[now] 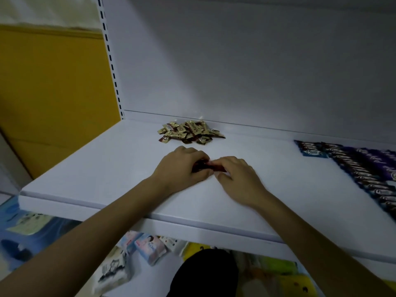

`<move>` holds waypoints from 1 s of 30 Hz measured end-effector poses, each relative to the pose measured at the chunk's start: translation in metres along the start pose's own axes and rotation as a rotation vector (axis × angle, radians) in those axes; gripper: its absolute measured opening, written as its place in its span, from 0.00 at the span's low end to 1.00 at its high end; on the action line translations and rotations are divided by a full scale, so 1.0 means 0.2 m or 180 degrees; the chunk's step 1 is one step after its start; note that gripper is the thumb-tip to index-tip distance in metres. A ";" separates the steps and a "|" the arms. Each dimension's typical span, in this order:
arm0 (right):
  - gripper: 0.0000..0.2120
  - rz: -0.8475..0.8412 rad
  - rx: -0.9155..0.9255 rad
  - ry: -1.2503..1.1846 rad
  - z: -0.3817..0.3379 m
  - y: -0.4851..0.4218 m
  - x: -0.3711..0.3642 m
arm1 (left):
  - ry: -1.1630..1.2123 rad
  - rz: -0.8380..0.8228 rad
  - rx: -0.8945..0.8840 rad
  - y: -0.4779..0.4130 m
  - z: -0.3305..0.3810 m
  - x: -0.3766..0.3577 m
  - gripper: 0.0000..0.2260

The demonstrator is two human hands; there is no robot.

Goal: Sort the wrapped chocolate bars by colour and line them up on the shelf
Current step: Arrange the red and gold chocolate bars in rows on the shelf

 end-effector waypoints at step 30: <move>0.40 0.0116 -0.0158 -0.0219 -0.02 -0.08 -0.01 | 0.1087 0.0259 0.0322 -0.13 -0.07 0.02 0.03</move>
Point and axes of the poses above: each hand's wrist, its own y-axis away from the middle knuckle, its own x-axis out of the back of the hand, z = x × y, the point moved 3 cm from there along -y, towards the middle knuckle, and after that the axes turned 8 degrees about x, right-handed, at the moved point
